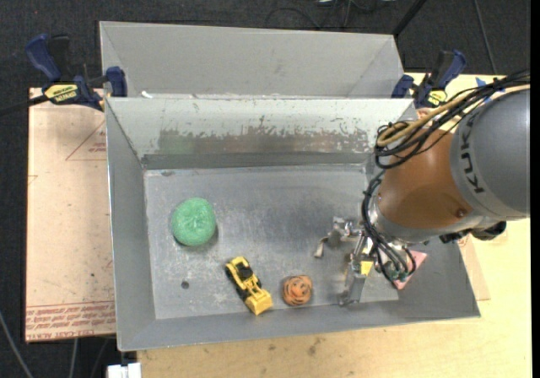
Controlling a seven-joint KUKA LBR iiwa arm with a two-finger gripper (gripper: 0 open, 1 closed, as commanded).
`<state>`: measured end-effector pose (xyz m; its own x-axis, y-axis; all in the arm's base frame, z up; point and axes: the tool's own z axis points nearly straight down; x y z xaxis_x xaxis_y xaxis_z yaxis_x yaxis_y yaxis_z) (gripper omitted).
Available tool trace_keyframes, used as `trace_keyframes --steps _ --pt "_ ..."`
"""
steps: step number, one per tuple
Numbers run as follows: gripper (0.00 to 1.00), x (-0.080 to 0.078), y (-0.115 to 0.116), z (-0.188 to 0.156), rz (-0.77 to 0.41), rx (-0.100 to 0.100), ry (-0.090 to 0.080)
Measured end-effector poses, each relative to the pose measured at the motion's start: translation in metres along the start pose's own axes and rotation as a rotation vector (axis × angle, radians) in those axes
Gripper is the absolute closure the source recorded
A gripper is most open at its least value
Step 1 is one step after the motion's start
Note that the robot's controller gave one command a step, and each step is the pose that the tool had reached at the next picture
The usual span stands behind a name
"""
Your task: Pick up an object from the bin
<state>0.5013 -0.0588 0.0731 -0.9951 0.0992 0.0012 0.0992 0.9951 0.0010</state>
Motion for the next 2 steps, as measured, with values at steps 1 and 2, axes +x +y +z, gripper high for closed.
trace_keyframes --steps 1,2 --pt "0.0 0.0 0.0 0.0 0.0 0.0 0.0" --pt "0.0 -0.003 -0.007 -0.019 0.009 0.0 -0.002"
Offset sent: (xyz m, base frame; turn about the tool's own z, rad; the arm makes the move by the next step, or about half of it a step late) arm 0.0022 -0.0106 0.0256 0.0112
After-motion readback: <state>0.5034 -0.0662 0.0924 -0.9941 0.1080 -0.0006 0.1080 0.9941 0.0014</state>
